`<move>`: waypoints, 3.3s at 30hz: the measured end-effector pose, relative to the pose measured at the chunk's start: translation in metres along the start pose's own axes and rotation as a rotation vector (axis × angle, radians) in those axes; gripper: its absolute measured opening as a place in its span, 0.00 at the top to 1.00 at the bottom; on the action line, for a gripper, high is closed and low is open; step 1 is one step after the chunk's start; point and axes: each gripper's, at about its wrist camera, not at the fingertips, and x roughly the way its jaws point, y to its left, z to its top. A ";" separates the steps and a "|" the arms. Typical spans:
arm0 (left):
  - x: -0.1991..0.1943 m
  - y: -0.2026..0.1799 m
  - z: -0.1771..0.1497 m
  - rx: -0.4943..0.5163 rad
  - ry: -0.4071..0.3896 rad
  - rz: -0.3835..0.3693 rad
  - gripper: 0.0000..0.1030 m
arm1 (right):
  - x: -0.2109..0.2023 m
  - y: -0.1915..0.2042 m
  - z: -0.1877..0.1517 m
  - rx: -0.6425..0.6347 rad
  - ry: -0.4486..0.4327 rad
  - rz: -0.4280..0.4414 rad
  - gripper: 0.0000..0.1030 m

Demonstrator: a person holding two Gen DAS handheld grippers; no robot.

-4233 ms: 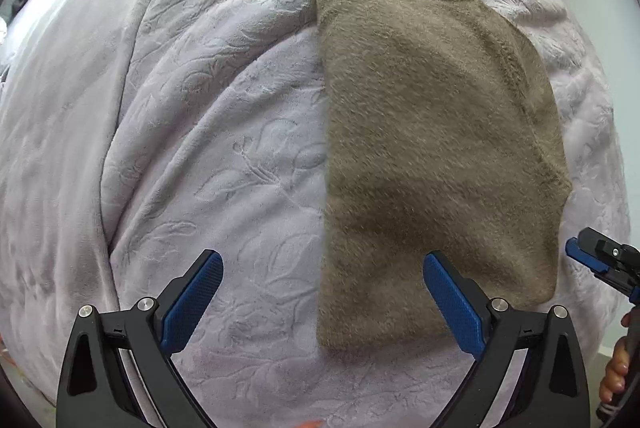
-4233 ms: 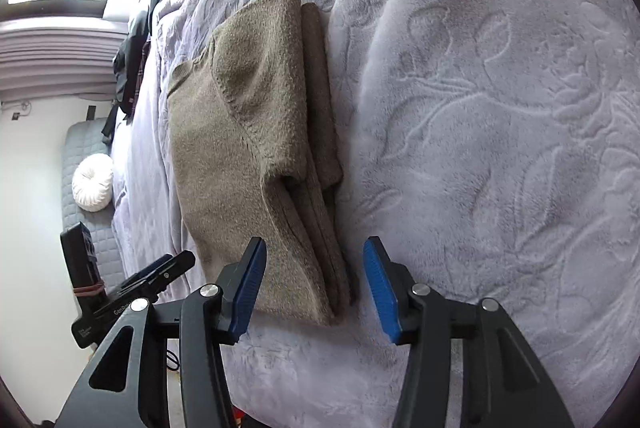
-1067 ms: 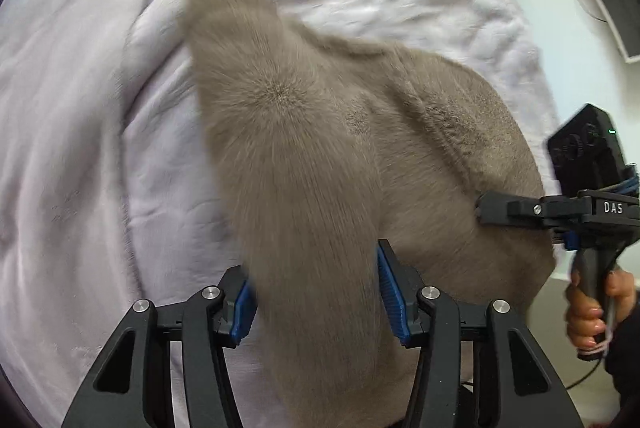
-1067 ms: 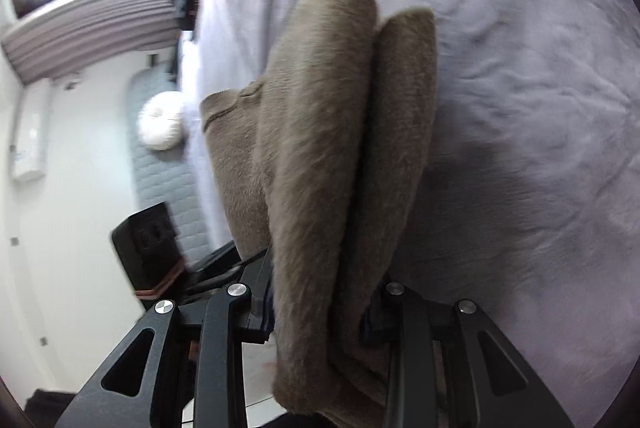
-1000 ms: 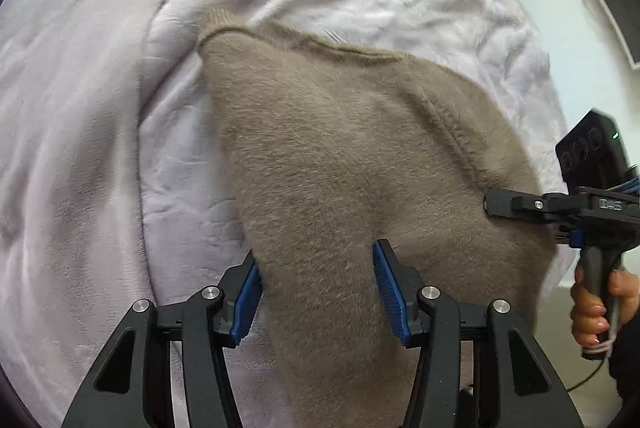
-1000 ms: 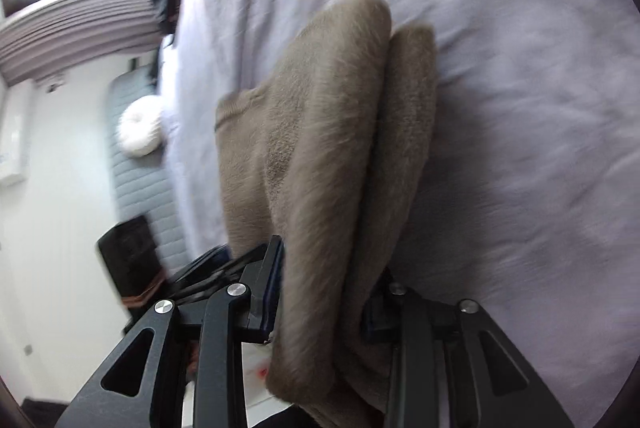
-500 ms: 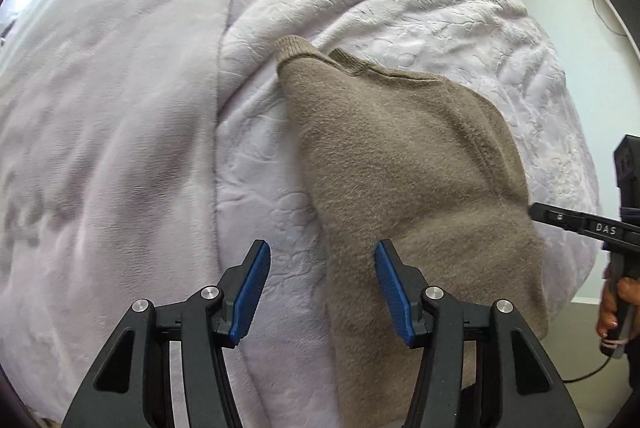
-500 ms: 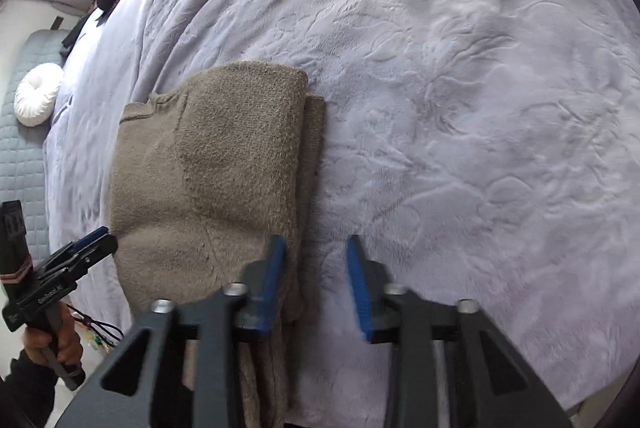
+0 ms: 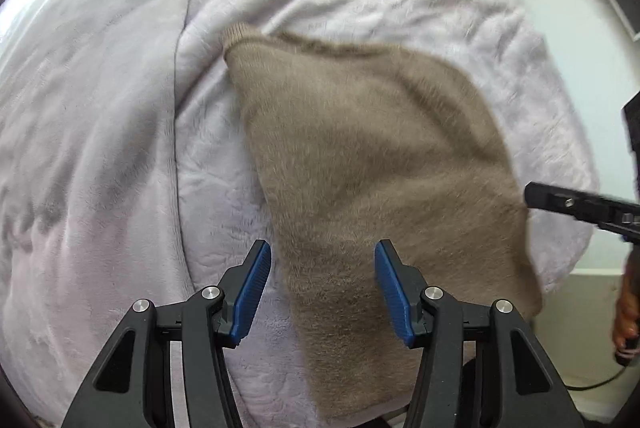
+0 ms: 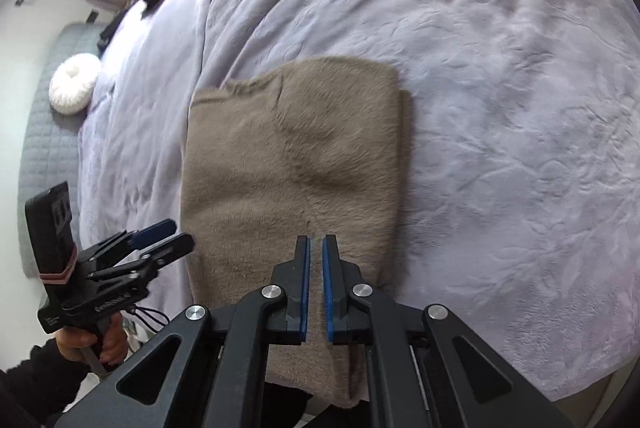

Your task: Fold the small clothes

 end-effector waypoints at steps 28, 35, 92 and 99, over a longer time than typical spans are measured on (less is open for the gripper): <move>0.020 0.002 -0.016 -0.080 0.014 -0.012 0.45 | 0.054 0.004 -0.019 -0.050 0.104 -0.190 0.98; 0.017 0.006 -0.026 -0.069 0.028 -0.021 0.45 | 0.050 0.013 -0.023 -0.056 0.107 -0.204 0.98; -0.034 -0.017 -0.016 -0.092 -0.010 0.265 0.05 | 0.007 0.072 -0.001 -0.044 -0.025 -0.422 0.00; -0.035 -0.015 -0.017 -0.096 -0.014 0.267 0.05 | 0.007 0.073 -0.003 -0.048 -0.026 -0.433 0.00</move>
